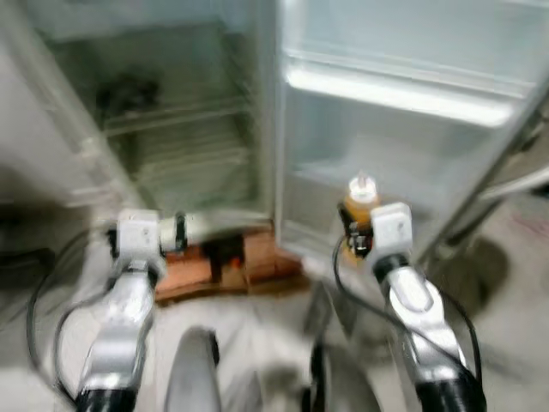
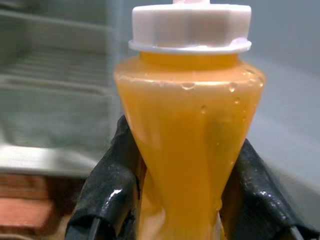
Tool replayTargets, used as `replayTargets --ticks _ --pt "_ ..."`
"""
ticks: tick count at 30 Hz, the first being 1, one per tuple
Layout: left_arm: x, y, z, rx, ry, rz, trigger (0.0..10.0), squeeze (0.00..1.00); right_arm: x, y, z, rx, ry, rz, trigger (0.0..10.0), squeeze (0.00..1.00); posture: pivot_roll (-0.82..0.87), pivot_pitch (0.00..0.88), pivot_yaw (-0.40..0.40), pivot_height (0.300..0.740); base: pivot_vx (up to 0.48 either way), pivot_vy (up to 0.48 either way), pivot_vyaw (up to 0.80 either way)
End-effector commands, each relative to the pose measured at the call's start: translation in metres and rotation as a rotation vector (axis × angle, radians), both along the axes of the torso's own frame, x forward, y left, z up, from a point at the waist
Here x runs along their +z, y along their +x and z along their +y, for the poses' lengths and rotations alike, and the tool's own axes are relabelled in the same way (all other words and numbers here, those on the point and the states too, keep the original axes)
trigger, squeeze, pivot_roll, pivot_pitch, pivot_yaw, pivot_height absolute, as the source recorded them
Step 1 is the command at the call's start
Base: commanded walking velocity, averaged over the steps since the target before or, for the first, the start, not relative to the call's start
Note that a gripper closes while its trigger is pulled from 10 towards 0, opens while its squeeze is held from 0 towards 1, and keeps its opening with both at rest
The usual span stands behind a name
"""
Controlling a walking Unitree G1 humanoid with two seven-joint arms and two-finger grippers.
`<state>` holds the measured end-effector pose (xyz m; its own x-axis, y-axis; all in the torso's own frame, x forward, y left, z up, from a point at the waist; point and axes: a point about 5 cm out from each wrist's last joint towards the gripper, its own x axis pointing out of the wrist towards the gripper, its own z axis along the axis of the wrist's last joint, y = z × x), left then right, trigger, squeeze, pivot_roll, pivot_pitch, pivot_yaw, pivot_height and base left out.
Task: Restocking fridge
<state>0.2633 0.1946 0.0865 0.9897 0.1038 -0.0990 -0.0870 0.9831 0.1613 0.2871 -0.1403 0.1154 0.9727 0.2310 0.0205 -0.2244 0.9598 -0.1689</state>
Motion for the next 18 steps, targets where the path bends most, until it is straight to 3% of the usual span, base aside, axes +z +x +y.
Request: replayTargets --ticks 1,11,18 --pt "-0.001 0.001 -0.001 -0.012 0.009 0.015 10.0 0.00 0.006 -0.001 0.009 0.048 -0.009 -0.019 10.0 0.00 0.00 0.123 0.021 0.646 0.000 0.000 0.00" --pt "-0.003 -0.003 0.006 0.002 0.000 0.020 10.0 0.00 0.000 0.000 0.000 0.007 -0.007 -0.006 10.0 0.00 0.01 0.124 0.016 0.646 0.000 0.000 0.00" --pt "-0.005 -0.002 -0.002 -0.015 -0.017 0.027 10.0 0.00 -0.002 -0.003 0.004 0.011 -0.008 -0.005 10.0 0.00 0.00 0.128 0.014 0.646 0.309 0.000 0.00"
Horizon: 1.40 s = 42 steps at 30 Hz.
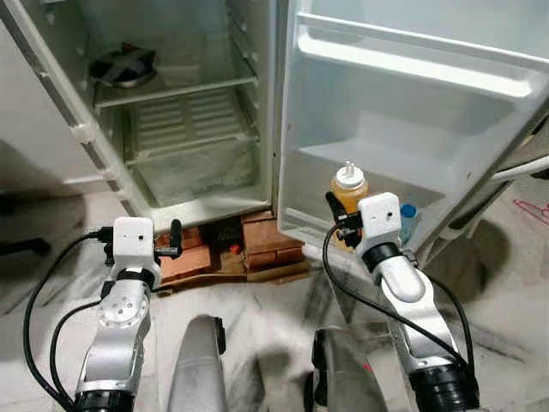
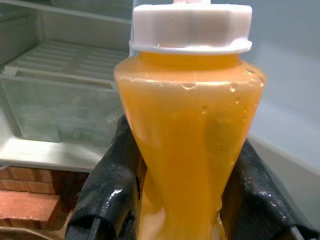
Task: Restocking fridge
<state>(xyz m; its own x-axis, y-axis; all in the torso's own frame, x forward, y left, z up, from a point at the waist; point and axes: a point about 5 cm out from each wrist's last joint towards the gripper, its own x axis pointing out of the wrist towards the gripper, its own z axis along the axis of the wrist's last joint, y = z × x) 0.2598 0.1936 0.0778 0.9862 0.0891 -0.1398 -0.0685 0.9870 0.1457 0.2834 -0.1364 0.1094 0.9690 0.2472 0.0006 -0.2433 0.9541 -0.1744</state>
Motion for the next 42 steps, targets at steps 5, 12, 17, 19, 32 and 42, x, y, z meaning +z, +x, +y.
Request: replayTargets --ticks 5,12,17,19,32,42 --pt "0.0031 0.0026 -0.0018 -0.007 -0.003 -0.012 10.0 0.00 0.0044 0.0018 -0.0020 -0.014 0.003 -0.025 10.0 0.00 0.00 0.130 0.015 0.646 0.360 0.000 0.00" --pt "0.0031 0.0028 -0.0019 -0.008 -0.002 -0.010 10.0 0.00 0.0036 0.0012 -0.0024 -0.019 0.005 -0.023 10.0 0.00 0.00 0.132 0.014 0.646 0.358 0.000 0.00" --pt "0.0022 0.0025 -0.0039 -0.016 -0.005 -0.008 10.0 0.00 0.0032 0.0007 -0.0022 -0.022 -0.001 -0.025 10.0 0.00 0.00 0.132 0.015 0.646 0.400 0.000 0.00" --pt "0.0022 0.0027 -0.0041 -0.016 -0.007 -0.007 10.0 0.00 0.0030 0.0011 -0.0031 -0.027 -0.005 -0.025 10.0 0.00 0.00 0.133 0.015 0.646 0.379 0.000 0.00" --pt "-0.0029 -0.0022 -0.0006 -0.001 0.015 0.028 10.0 0.00 -0.0047 -0.0032 -0.0036 -0.029 0.045 0.015 10.0 0.00 0.00 0.142 0.019 0.622 0.049 0.000 0.00" --pt "-0.0026 -0.0015 0.0008 0.007 0.037 0.031 10.0 0.00 -0.0050 -0.0036 -0.0025 -0.022 0.052 0.020 10.0 0.00 0.00 0.141 0.021 0.557 0.000 0.000 0.00"
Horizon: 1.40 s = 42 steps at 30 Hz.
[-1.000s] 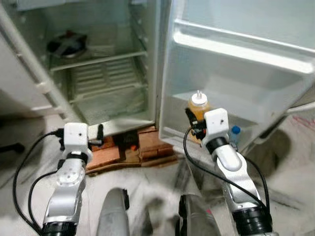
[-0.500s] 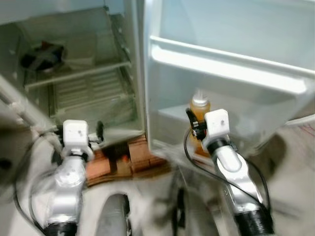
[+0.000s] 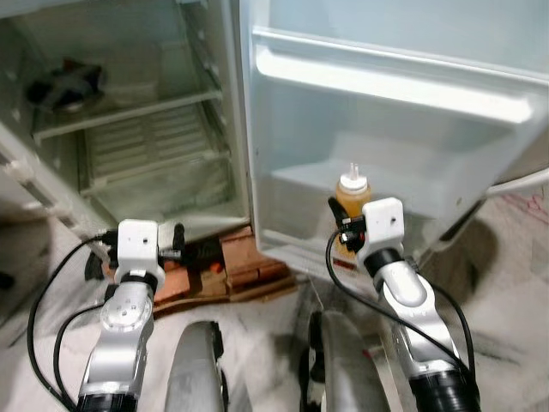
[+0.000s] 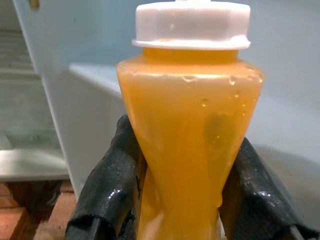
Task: Restocking fridge
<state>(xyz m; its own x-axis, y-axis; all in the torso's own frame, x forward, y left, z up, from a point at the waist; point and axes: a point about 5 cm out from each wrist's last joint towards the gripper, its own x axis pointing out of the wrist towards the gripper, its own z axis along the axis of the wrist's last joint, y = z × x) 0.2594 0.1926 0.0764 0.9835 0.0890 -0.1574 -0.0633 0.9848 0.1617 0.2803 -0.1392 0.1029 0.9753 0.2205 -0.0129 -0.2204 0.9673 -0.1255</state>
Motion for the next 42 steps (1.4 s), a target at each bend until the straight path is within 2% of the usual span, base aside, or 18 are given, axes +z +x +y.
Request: replayTargets --ticks 1,4,16,23,25,29,34,35,42 --pt "-0.001 -0.001 0.002 0.013 0.031 0.011 10.0 0.00 0.001 -0.001 0.000 0.007 0.007 -0.005 10.0 0.00 0.00 0.141 0.021 0.552 0.000 0.000 0.00" --pt "-0.002 -0.001 0.004 0.043 0.051 0.020 10.0 0.00 0.001 -0.001 0.002 0.016 0.012 -0.005 10.0 0.00 0.01 0.140 0.021 0.532 0.000 0.000 0.00" --pt "-0.003 -0.001 0.012 0.105 0.112 0.033 10.0 0.00 0.002 0.002 0.008 0.047 0.019 -0.007 10.0 0.00 0.02 0.135 0.016 0.532 0.000 0.000 0.00" --pt "-0.003 -0.003 0.016 0.134 0.135 0.041 10.0 0.00 0.004 0.003 0.014 0.072 0.029 -0.016 10.0 0.00 0.03 0.148 0.016 0.487 0.000 0.000 0.00" --pt "-0.003 -0.004 0.016 0.137 0.140 0.041 10.0 0.00 0.004 0.004 0.015 0.077 0.031 -0.019 10.0 0.00 0.03 0.148 0.016 0.487 0.000 0.000 0.00" --pt "-0.002 -0.010 0.019 0.152 0.157 0.048 10.0 0.00 0.009 0.012 0.023 0.124 0.007 -0.040 10.0 0.00 0.05 0.184 0.012 0.487 0.000 0.000 0.00" --pt "0.007 -0.022 0.017 0.121 0.227 0.026 10.0 0.00 0.017 0.032 0.036 0.194 -0.023 -0.073 10.0 0.00 0.08 0.228 0.006 0.487 0.000 0.000 0.00" --pt "0.007 -0.022 0.017 0.121 0.227 0.026 10.0 0.00 0.017 0.032 0.036 0.194 -0.023 -0.073 10.0 0.00 0.08 0.228 0.006 0.487 0.000 0.000 0.00" --pt "0.015 -0.043 0.008 0.079 0.232 0.028 10.0 0.00 0.032 0.060 0.058 0.247 -0.050 -0.127 10.0 0.00 0.14 0.298 -0.030 0.487 0.000 0.000 0.00"
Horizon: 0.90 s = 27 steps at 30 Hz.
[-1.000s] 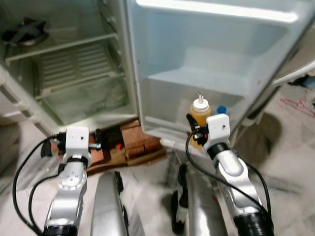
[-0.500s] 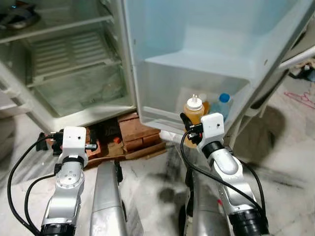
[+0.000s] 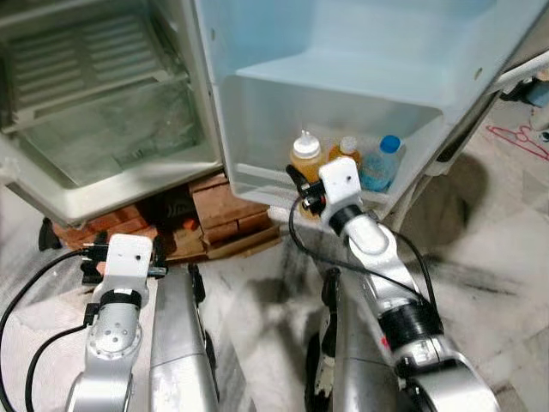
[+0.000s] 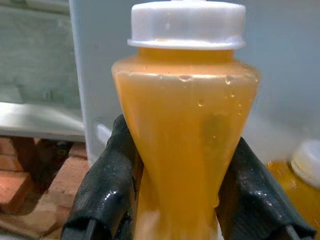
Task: Restocking fridge
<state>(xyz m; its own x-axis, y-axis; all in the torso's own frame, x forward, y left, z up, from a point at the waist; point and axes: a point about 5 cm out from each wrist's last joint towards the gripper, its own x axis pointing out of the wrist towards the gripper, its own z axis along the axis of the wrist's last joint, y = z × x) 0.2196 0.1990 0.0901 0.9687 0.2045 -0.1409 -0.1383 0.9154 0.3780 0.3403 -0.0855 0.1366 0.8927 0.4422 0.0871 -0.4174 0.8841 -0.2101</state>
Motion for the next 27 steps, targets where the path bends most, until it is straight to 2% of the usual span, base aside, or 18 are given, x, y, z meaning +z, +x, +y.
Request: replayTargets --ticks 1,5,7,13,14,15,17,21,23,27 --pt "0.003 -0.011 0.000 -0.003 0.003 0.014 10.0 0.00 0.001 0.002 0.008 0.024 -0.012 -0.021 10.0 0.00 0.15 0.315 -0.041 0.487 0.000 0.000 0.00" --pt "0.004 -0.026 -0.001 0.012 0.002 0.030 10.0 0.00 0.008 0.013 0.020 0.043 -0.025 -0.056 10.0 0.00 0.17 0.342 -0.066 0.487 0.000 0.000 0.00" --pt "0.009 -0.033 -0.003 0.009 0.002 0.028 10.0 0.00 0.019 0.023 0.028 0.040 -0.088 -0.120 10.0 0.00 0.18 0.360 -0.082 0.487 0.000 0.000 0.00" --pt "0.022 -0.036 -0.010 -0.014 0.011 0.004 10.0 0.00 0.057 0.039 0.041 -0.001 -0.153 -0.290 10.0 0.00 0.20 0.380 -0.105 0.487 0.000 0.000 0.00" --pt "0.022 -0.036 -0.010 -0.014 0.011 0.004 10.0 0.00 0.057 0.039 0.041 -0.001 -0.153 -0.290 10.0 0.00 0.20 0.380 -0.105 0.487 0.000 0.000 0.00" --pt "0.023 -0.036 -0.011 -0.012 0.006 0.005 10.0 0.00 0.069 0.042 0.043 -0.015 -0.161 -0.343 10.0 0.00 0.20 0.388 -0.107 0.487 0.000 0.000 0.00" --pt "0.023 -0.038 -0.011 -0.015 0.006 0.010 10.0 0.00 0.079 0.045 0.044 -0.030 -0.169 -0.383 10.0 0.00 0.20 0.392 -0.106 0.487 0.000 0.000 0.00" --pt "0.023 -0.041 -0.012 -0.020 0.009 0.019 10.0 0.00 0.082 0.049 0.040 -0.091 -0.195 -0.401 10.0 0.00 0.20 0.401 -0.105 0.487 0.000 0.000 0.00" --pt "0.024 -0.042 -0.014 -0.026 0.013 0.021 10.0 0.00 0.072 0.050 0.033 -0.119 -0.252 -0.392 10.0 0.00 0.22 0.409 -0.107 0.487 0.000 0.000 0.00" --pt "0.026 -0.045 -0.013 -0.026 0.013 0.025 10.0 0.00 0.057 0.050 0.026 -0.145 -0.294 -0.336 10.0 0.00 0.23 0.420 -0.102 0.487 0.000 0.000 0.00"
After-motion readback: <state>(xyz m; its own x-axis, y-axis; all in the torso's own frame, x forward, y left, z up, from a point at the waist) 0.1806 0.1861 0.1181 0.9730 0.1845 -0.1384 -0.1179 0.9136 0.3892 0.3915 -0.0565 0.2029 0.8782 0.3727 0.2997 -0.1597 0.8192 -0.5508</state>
